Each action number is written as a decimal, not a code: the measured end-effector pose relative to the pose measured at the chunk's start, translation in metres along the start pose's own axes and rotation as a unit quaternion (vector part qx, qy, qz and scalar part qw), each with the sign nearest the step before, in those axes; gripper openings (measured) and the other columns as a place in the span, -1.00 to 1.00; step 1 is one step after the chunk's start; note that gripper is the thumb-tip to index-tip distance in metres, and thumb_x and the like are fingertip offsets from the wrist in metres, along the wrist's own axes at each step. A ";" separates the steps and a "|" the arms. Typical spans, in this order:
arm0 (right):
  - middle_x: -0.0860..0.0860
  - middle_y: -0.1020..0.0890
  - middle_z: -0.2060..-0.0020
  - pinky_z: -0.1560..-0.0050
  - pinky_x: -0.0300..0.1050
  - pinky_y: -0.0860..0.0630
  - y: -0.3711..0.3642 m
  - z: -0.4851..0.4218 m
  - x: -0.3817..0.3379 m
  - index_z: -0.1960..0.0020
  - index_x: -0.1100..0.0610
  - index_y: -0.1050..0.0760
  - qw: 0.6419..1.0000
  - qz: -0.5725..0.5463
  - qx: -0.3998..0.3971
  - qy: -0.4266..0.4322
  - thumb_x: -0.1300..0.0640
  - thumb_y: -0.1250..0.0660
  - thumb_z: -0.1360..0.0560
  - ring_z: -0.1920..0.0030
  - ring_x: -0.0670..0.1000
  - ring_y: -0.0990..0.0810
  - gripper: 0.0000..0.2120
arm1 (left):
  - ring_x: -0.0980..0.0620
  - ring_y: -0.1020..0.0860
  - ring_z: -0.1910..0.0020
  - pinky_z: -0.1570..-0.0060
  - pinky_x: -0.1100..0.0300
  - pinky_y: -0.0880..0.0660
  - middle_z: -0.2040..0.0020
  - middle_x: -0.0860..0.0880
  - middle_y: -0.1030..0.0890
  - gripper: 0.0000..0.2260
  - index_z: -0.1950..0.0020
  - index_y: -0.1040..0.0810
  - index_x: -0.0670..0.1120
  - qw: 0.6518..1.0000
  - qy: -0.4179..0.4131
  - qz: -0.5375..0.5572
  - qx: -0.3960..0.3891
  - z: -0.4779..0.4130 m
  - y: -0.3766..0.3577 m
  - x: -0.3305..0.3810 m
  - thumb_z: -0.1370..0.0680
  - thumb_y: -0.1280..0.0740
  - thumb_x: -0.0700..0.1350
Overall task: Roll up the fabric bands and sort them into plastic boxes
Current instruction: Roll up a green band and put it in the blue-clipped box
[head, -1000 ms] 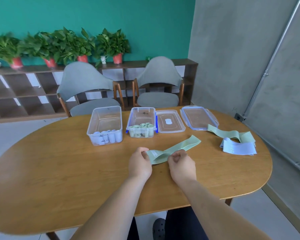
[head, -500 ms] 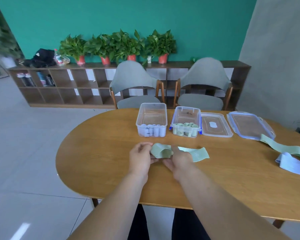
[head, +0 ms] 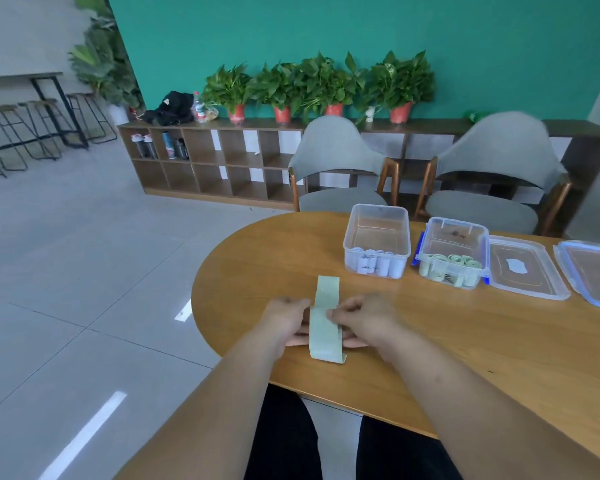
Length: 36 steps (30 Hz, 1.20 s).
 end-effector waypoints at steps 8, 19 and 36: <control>-0.01 -0.75 0.19 0.01 0.12 -0.72 0.024 -0.040 -0.002 0.08 -0.04 -0.61 0.978 0.201 0.050 0.021 -0.04 -0.52 -0.50 0.12 0.09 -0.76 -0.88 | -0.05 -0.75 0.27 0.18 -0.02 -0.73 0.08 -0.12 -0.71 -0.91 -0.13 -0.51 -0.06 0.970 -0.071 -0.224 0.056 -0.022 0.009 0.020 -0.65 -0.31 -0.10; -0.08 -0.63 -0.26 -0.29 -0.03 -0.54 -0.009 -0.079 -0.019 -0.38 -0.02 -0.54 0.997 0.044 0.021 0.054 0.12 -0.28 -0.53 -0.25 0.01 -0.61 -0.58 | -0.05 -0.71 0.06 -0.10 -0.07 -0.67 0.04 -0.06 -0.71 -0.64 -0.21 -0.58 0.08 0.992 -0.070 -0.050 0.089 -0.064 -0.002 0.026 -0.42 -0.25 -0.04; -0.06 -0.59 -0.33 -0.25 -0.13 -0.46 -0.013 -0.090 -0.034 -0.46 0.06 -0.50 0.983 0.147 0.062 0.090 0.11 -0.18 -0.67 -0.33 0.01 -0.56 -0.62 | 0.03 -0.59 -0.08 -0.32 -0.09 -0.56 -0.05 -0.04 -0.61 -0.70 -0.41 -0.47 0.02 0.993 -0.059 0.040 0.093 -0.081 0.012 0.032 -0.67 -0.21 -0.08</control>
Point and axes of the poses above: each hand's wrist, its own z-axis away from the middle knuckle, its own y-axis out of the back of the hand, x = y × z, the point moved 9 cm from there along -z, towards the middle knuckle
